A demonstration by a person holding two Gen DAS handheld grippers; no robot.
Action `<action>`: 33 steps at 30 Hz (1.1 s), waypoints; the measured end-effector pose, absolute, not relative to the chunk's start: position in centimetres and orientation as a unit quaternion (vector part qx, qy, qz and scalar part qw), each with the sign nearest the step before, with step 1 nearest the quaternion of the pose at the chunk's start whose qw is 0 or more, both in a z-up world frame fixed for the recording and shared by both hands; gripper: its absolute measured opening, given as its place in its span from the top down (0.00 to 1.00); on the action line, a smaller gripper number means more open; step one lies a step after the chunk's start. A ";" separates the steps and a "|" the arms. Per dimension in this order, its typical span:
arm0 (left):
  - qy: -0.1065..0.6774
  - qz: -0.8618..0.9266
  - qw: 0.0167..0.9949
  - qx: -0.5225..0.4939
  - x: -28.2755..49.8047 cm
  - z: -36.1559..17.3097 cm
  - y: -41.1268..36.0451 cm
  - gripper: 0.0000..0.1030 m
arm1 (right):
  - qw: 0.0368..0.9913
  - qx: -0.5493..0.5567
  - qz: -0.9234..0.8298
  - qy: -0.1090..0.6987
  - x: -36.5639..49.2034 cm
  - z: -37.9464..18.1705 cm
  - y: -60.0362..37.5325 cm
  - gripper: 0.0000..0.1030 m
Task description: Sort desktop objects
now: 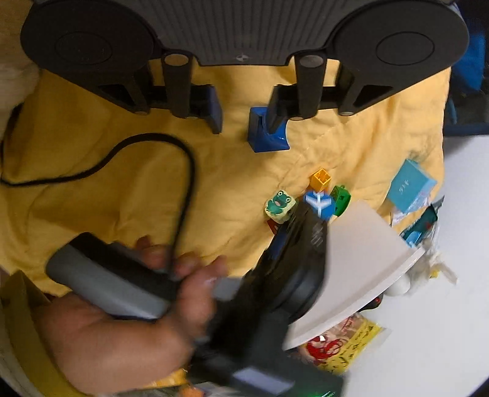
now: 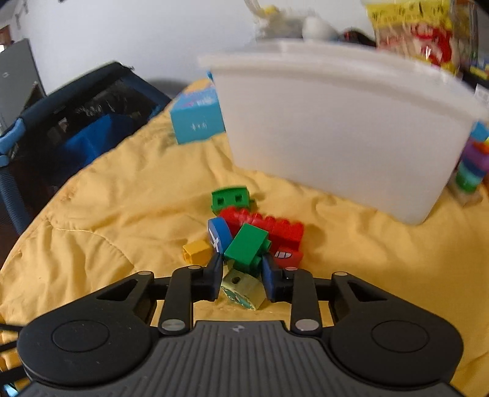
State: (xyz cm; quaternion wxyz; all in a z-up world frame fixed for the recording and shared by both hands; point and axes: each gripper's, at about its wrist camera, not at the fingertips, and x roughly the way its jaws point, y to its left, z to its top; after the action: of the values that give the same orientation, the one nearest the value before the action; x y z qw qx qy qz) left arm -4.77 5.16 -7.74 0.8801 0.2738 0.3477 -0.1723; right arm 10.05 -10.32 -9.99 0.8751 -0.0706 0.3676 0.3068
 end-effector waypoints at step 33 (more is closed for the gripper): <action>0.403 -0.143 0.896 0.116 -1.0 -8.1 8.5 0.40 | 0.858 -0.185 0.346 0.331 1.4 -8.1 -16.7 0.44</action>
State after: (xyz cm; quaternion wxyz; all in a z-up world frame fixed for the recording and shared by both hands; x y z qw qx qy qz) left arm -0.98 8.50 -8.06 0.8963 0.1163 0.4034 -0.1429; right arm 1.41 -16.70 -8.11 0.8580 -0.1848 0.3311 0.3464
